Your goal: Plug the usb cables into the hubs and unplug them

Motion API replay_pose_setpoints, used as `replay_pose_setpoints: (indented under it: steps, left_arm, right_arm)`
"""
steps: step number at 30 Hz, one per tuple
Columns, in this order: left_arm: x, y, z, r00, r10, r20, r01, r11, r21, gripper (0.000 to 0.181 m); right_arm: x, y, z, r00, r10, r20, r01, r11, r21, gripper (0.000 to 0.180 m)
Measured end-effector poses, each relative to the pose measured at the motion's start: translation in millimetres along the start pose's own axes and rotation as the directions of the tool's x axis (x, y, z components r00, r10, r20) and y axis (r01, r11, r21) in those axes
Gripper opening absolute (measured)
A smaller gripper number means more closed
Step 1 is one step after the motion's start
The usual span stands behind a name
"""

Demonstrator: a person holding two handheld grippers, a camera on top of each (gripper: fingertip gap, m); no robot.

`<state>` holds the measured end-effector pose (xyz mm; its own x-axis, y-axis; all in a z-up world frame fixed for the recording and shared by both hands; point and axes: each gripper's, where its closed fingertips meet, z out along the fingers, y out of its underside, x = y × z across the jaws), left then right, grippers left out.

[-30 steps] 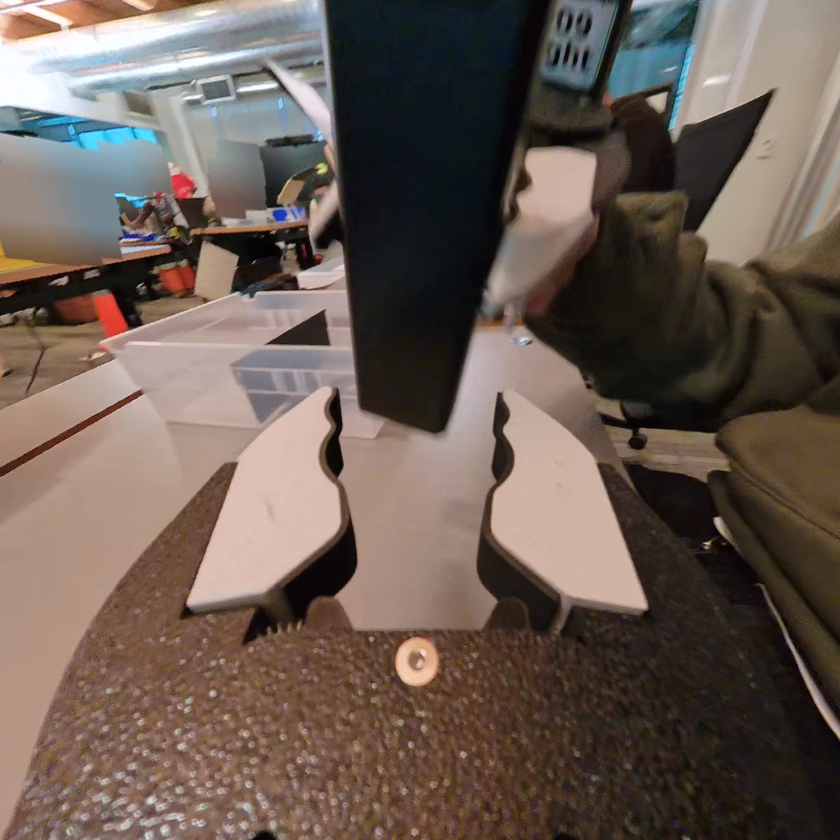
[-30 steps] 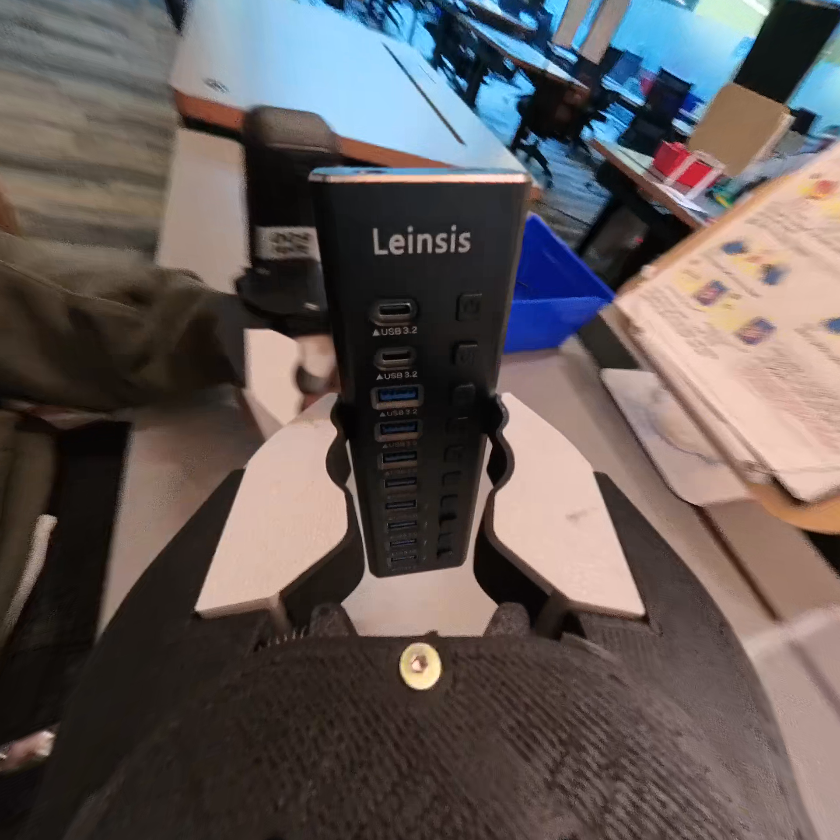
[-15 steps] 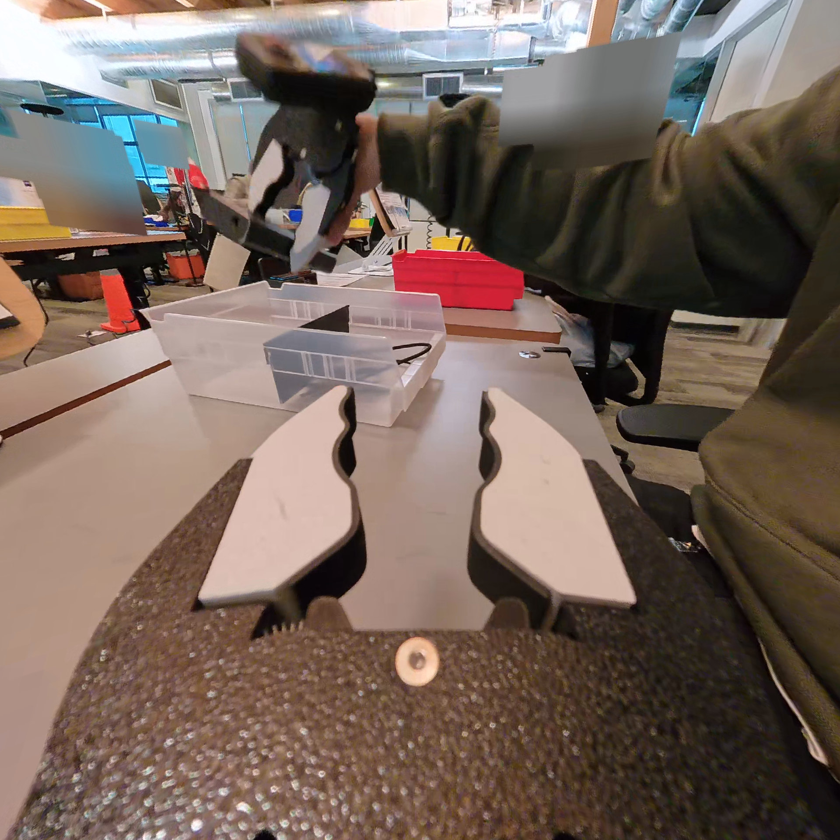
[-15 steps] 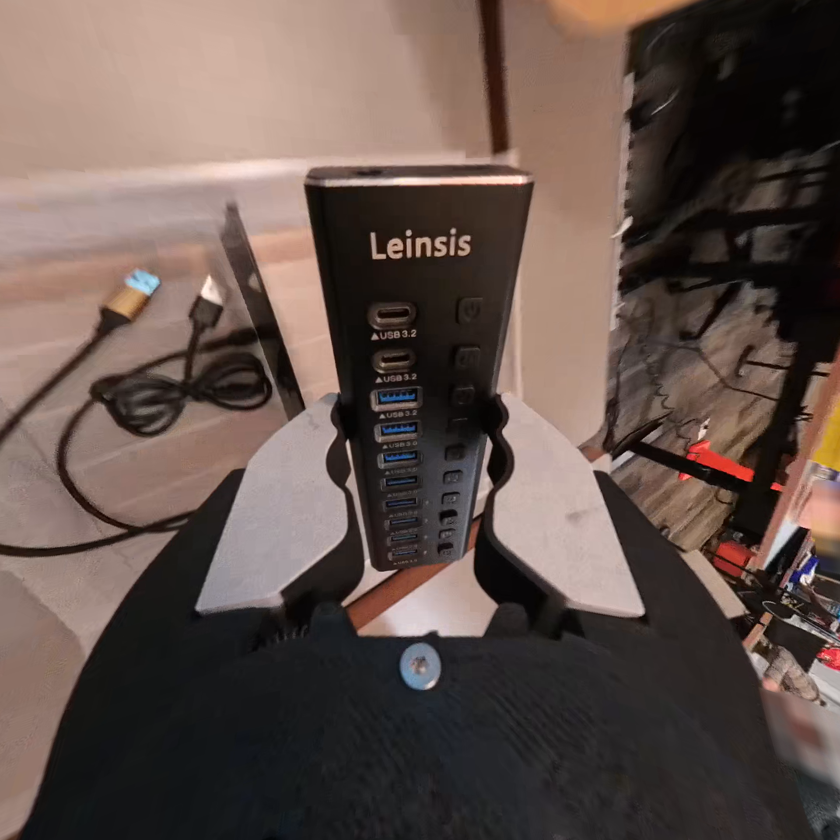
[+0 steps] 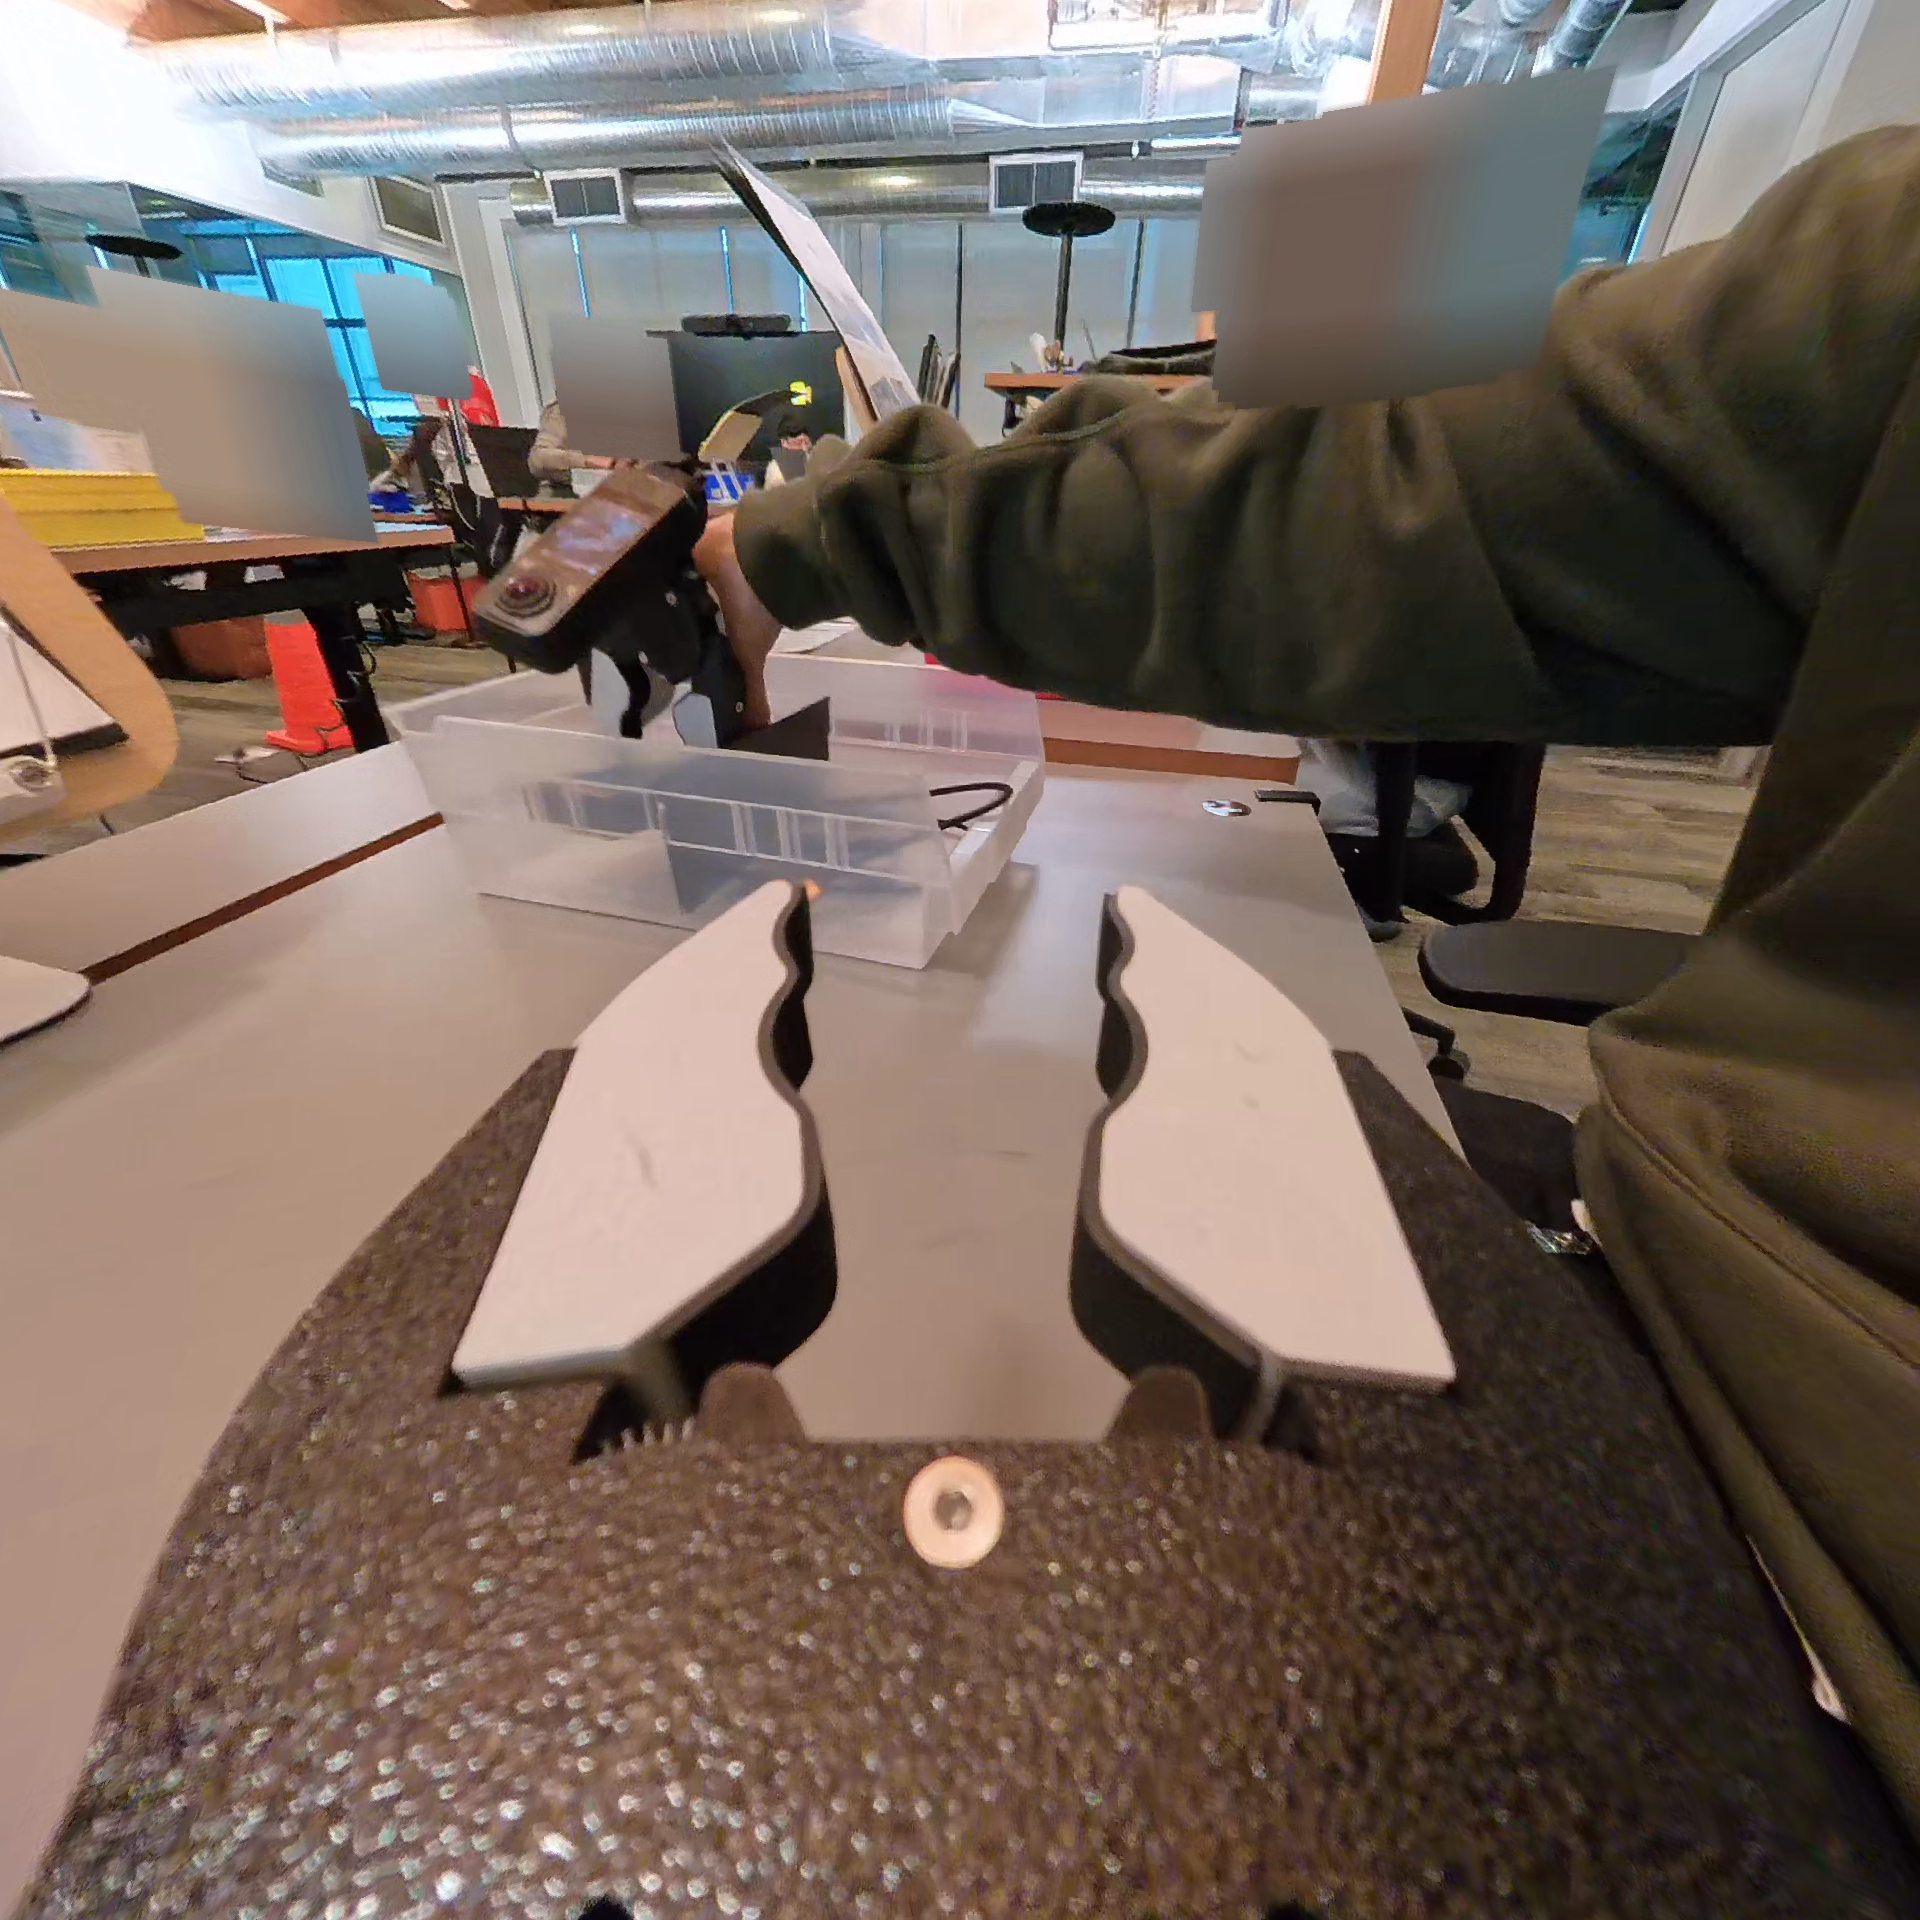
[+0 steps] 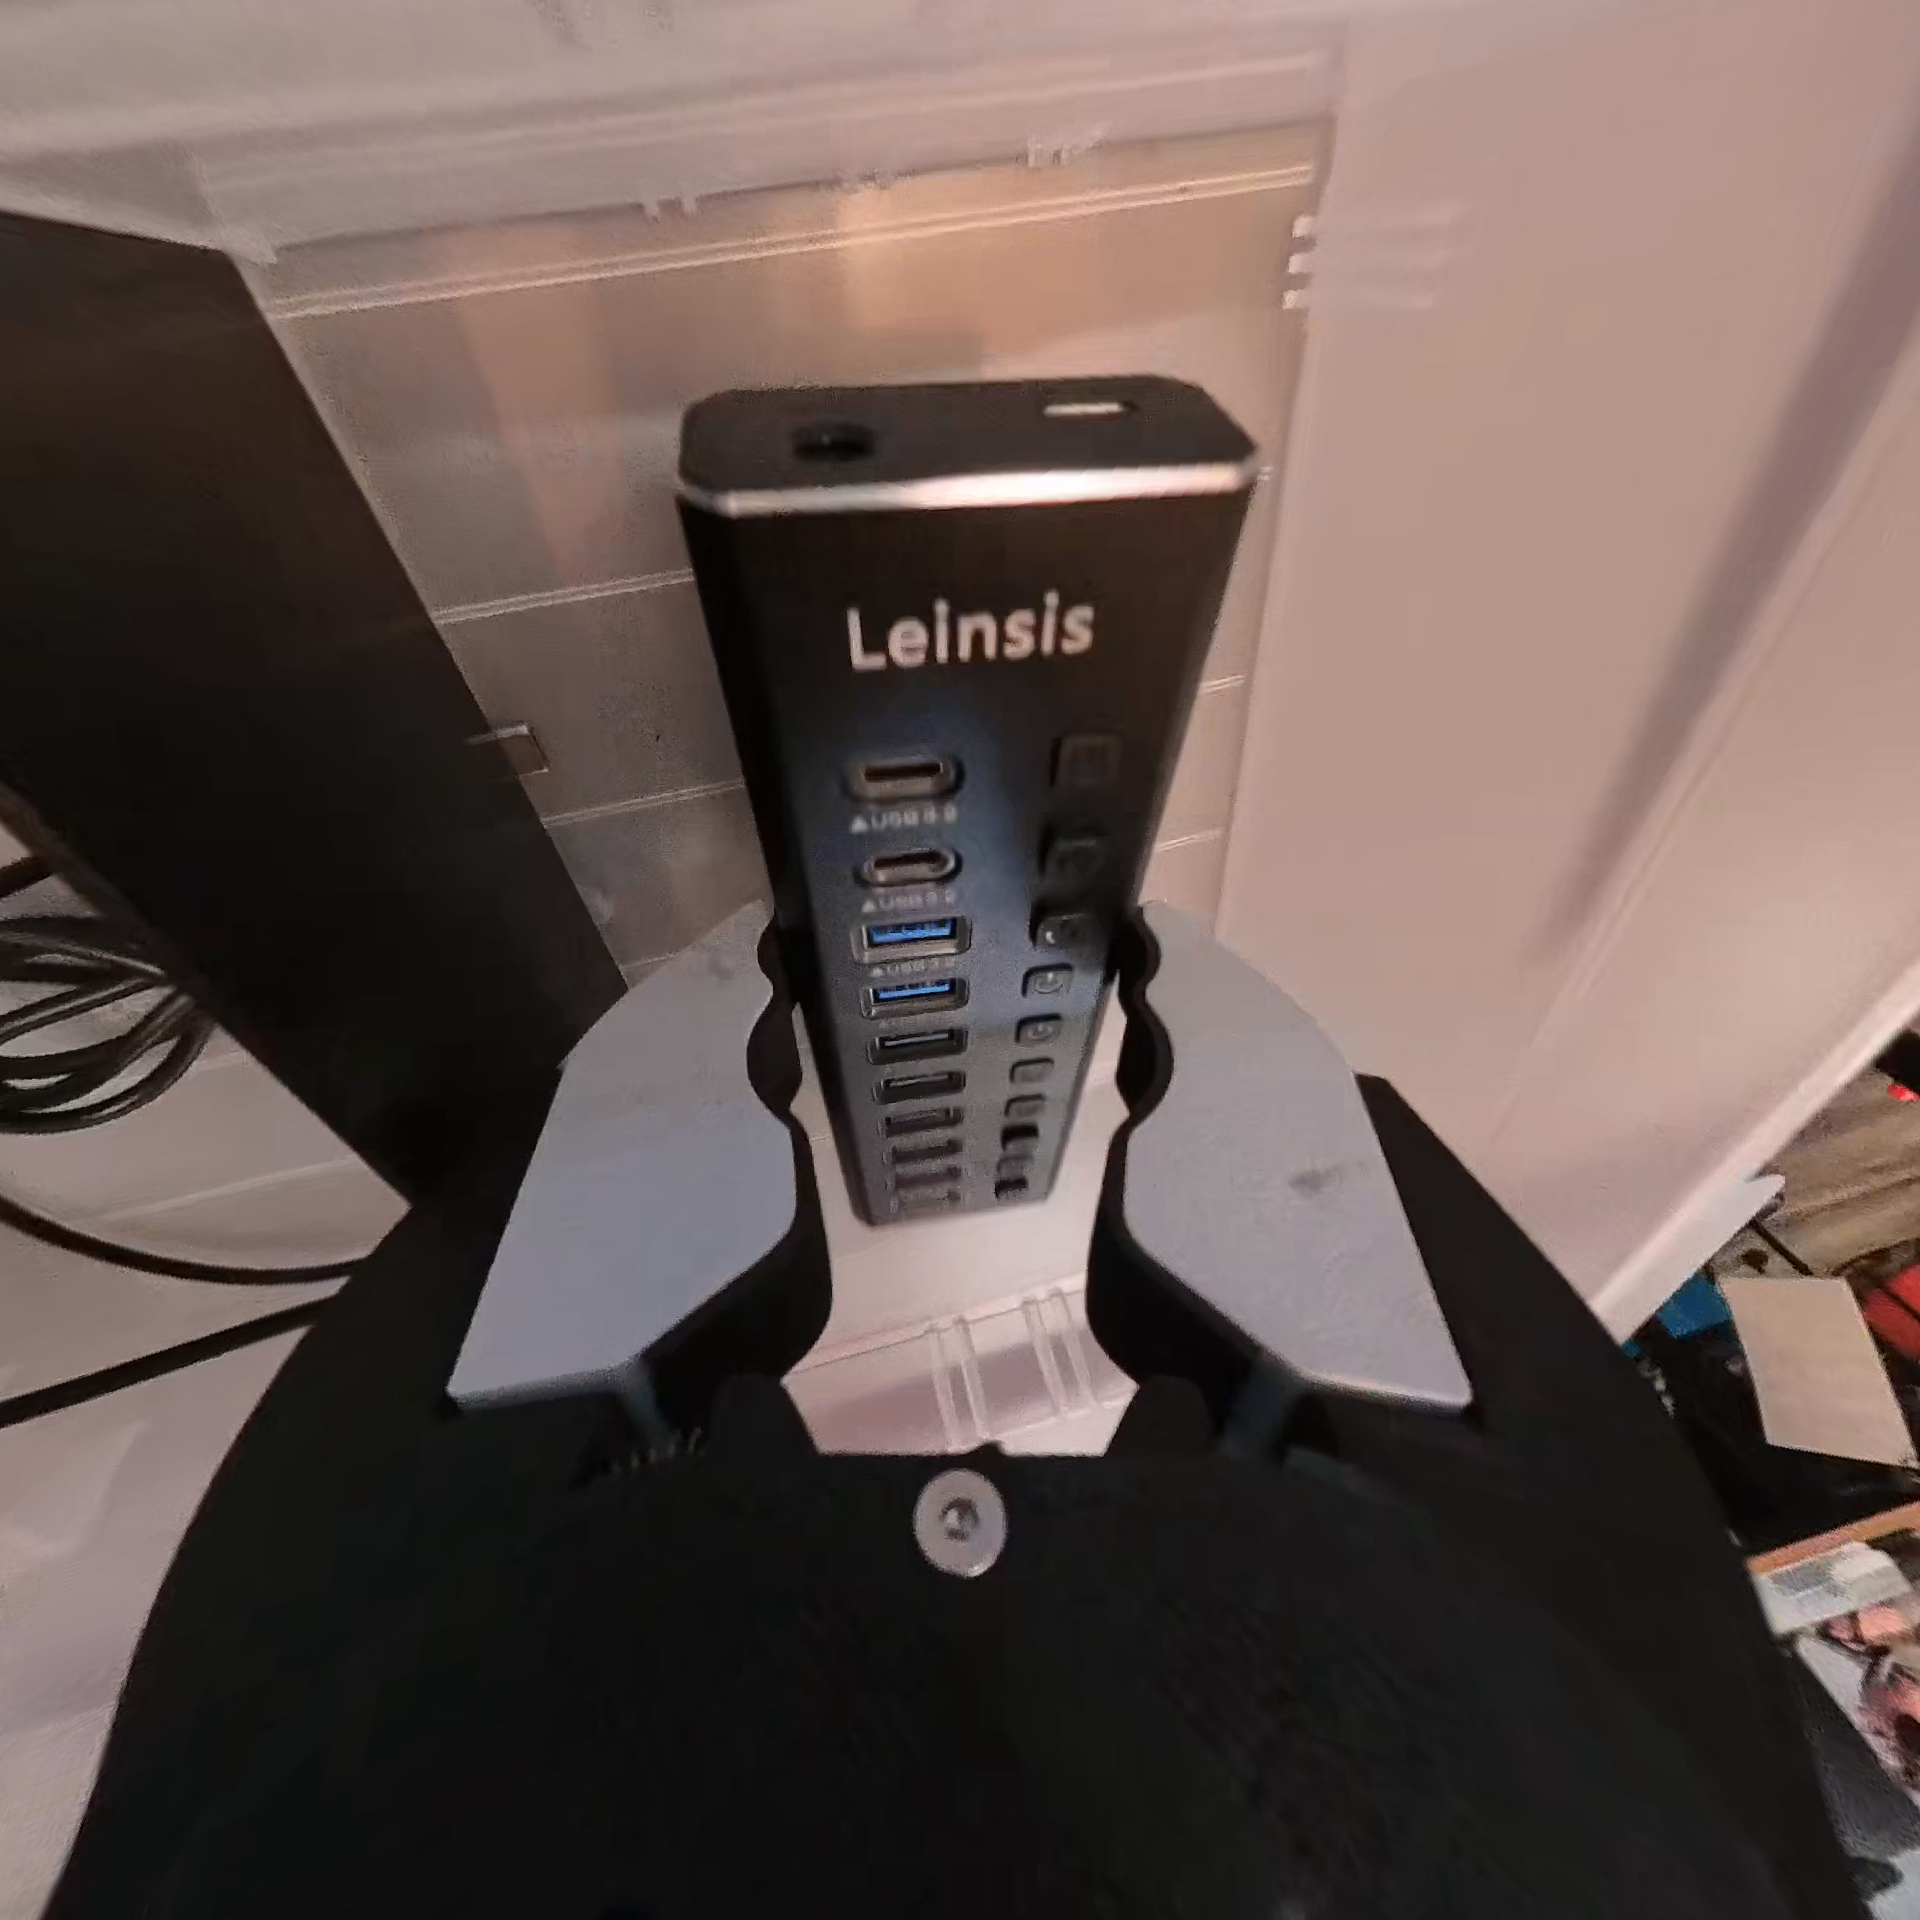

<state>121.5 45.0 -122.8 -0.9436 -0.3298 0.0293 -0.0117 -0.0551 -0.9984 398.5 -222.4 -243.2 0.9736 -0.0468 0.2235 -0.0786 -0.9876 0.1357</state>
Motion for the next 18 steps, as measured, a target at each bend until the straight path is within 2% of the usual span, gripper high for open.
replay_pose_setpoints:
  steps: [4,9,11,14,18]
  left_arm:
    - [-4.8,-5.9,-4.5,1.000,-0.001,0.015,0.001,1.000,0.011,0.052]
    - [-14.9,-11.0,-15.9,0.998,0.021,0.067,-0.020,1.000,-0.016,0.052]
    - [-24.9,-12.5,-26.0,0.992,0.033,0.125,-0.027,0.998,-0.053,0.052]
    - [-48.1,-5.9,-50.6,0.965,0.058,0.254,-0.008,0.981,-0.195,0.051]
    - [-94.5,2.4,-112.8,0.850,0.086,0.519,0.159,0.898,-0.410,0.046]
  right_arm:
    - [0.3,1.1,-1.0,1.000,-0.030,-0.002,0.030,0.999,-0.029,0.049]
    - [14.6,8.7,-25.9,0.995,0.034,-0.096,-0.034,0.999,-0.003,0.051]
    - [21.3,10.1,-47.1,0.976,0.139,-0.166,-0.125,0.988,0.093,0.051]
    - [17.6,0.9,-87.4,0.919,0.306,-0.249,-0.211,0.915,0.344,0.050]
    - [-14.1,-14.4,-132.7,0.824,0.473,-0.311,-0.214,0.769,0.603,0.045]
